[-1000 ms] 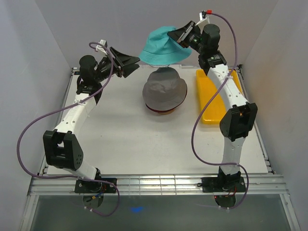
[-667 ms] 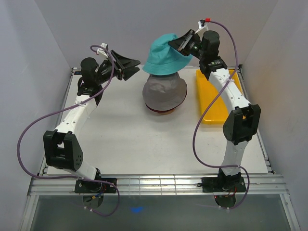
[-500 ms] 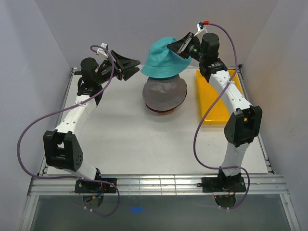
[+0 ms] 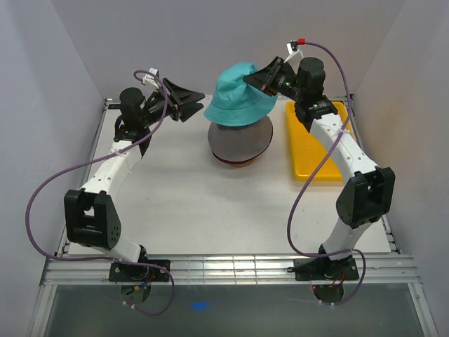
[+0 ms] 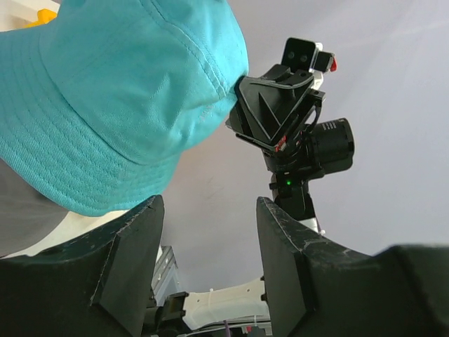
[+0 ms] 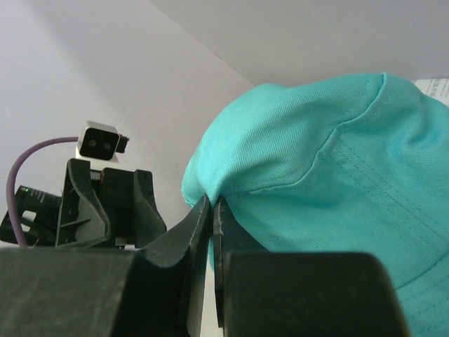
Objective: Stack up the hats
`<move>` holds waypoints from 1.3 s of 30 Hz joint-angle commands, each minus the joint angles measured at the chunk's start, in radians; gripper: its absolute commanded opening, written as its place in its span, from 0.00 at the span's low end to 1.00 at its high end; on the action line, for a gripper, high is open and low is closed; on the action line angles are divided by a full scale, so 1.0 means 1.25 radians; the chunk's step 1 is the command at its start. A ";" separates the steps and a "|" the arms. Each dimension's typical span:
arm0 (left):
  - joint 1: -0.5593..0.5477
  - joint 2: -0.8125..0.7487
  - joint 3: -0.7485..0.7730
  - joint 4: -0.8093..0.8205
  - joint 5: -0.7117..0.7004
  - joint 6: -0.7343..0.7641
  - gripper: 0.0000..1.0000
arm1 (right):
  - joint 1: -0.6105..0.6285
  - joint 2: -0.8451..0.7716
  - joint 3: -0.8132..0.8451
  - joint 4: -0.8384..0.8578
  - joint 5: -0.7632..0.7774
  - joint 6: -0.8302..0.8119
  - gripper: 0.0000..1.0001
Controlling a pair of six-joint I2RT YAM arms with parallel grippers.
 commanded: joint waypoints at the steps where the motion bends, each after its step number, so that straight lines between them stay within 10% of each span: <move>1: 0.005 -0.022 -0.014 0.010 -0.007 0.016 0.66 | 0.006 -0.058 -0.045 0.040 -0.029 -0.021 0.08; 39: 0.010 0.052 -0.192 -0.044 -0.050 0.090 0.67 | -0.008 -0.150 -0.212 -0.114 -0.049 -0.143 0.08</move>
